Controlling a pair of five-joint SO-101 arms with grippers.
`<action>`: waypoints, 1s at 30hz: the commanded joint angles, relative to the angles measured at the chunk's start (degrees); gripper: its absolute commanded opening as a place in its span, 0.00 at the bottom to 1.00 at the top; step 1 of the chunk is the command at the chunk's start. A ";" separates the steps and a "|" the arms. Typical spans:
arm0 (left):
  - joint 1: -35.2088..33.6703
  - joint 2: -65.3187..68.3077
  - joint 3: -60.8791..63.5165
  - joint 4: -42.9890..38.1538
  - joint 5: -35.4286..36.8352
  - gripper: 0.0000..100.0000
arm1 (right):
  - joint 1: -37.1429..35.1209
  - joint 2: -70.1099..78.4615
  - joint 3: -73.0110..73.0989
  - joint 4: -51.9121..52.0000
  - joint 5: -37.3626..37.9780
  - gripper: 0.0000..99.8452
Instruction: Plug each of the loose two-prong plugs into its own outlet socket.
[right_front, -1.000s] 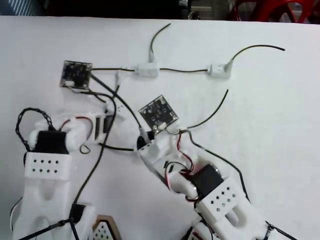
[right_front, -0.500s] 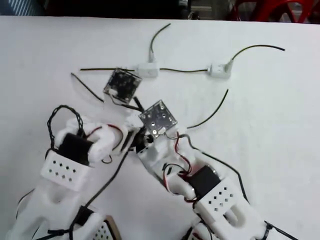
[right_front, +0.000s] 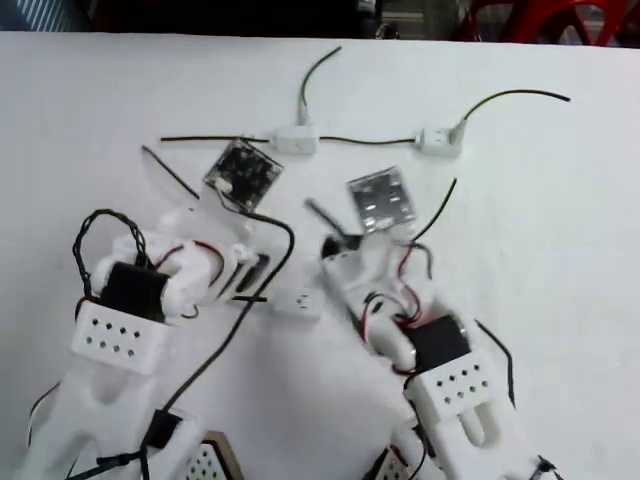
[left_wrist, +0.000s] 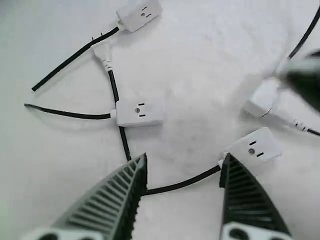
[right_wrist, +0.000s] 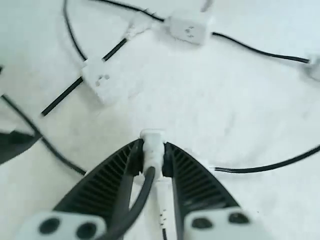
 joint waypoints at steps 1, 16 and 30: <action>2.15 -1.45 -1.58 2.73 -13.80 0.25 | 12.09 -0.84 -1.23 -5.67 -3.69 0.02; 18.86 26.42 -2.11 -1.41 -16.00 0.25 | 24.22 -0.75 -1.05 -9.54 -9.58 0.02; 19.03 56.13 -18.81 -1.32 -15.91 0.25 | 27.74 -0.75 -1.05 -9.54 -9.85 0.02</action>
